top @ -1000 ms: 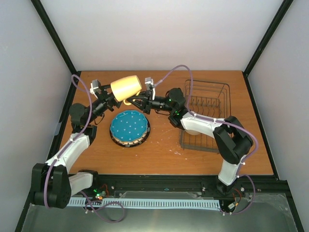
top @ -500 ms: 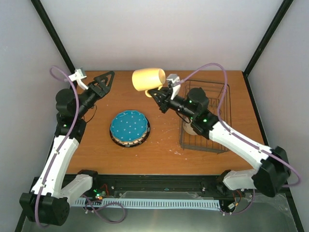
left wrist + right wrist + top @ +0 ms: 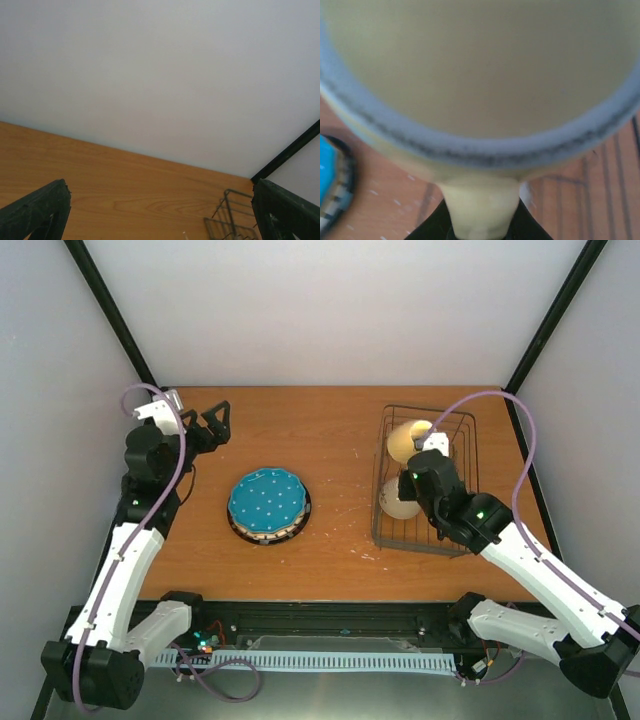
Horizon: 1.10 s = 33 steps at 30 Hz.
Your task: Load the mixed dishes into the dish rack
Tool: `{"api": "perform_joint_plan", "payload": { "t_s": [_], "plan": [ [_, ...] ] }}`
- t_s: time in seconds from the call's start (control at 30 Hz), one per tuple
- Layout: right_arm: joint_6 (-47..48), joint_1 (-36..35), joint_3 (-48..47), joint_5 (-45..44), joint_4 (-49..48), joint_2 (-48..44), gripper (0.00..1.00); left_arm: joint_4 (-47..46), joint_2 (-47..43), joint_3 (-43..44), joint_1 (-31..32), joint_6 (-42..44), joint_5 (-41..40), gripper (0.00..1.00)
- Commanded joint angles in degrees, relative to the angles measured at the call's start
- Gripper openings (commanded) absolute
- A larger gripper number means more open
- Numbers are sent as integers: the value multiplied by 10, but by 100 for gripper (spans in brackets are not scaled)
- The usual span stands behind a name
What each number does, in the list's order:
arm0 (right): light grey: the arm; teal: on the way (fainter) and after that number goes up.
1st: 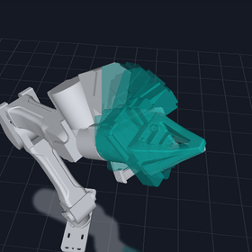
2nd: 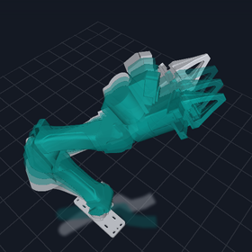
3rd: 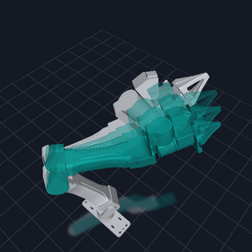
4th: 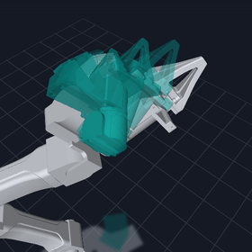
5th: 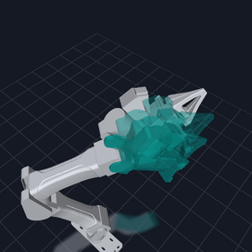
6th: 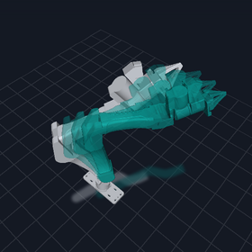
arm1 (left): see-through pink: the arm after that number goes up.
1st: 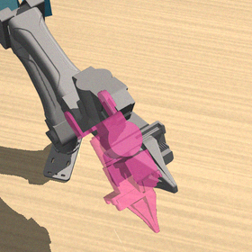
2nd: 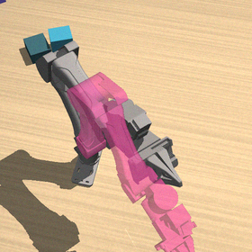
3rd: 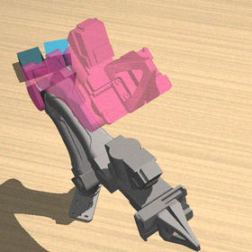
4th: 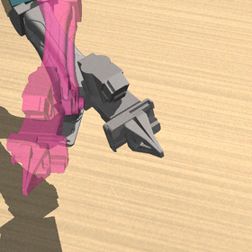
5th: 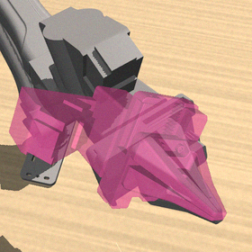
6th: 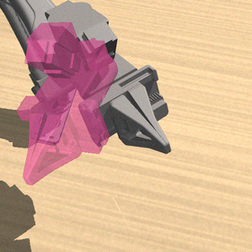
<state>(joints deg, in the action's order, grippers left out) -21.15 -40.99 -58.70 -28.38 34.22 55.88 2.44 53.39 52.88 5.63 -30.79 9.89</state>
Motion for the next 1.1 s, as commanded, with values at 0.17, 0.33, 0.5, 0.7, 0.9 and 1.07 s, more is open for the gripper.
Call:
{"api": "perform_joint_plan", "payload": {
  "t_s": [0.17, 0.33, 0.5, 0.7, 0.9, 1.07],
  "plan": [
    [-179, 1, 21, -96, 253, -14, 3, -6, -10, -44, -6, 45, -21, 100],
    [-229, 2, 39, -84, 295, -7, 3, -11, -14, -62, -14, 49, -17, 100],
    [-237, 34, 83, -49, 287, -23, 3, -9, -20, -80, -26, 50, -8, 100],
    [-193, 103, 113, -3, 232, -26, 3, -10, -34, -91, -32, 51, -9, 100],
    [-157, 160, 115, 55, 214, 7, 3, -6, -37, -90, -34, 60, -22, 100],
    [-134, 189, 105, 111, 215, 65, 3, -5, -36, -91, -34, 62, -25, 100]
  ]
}}
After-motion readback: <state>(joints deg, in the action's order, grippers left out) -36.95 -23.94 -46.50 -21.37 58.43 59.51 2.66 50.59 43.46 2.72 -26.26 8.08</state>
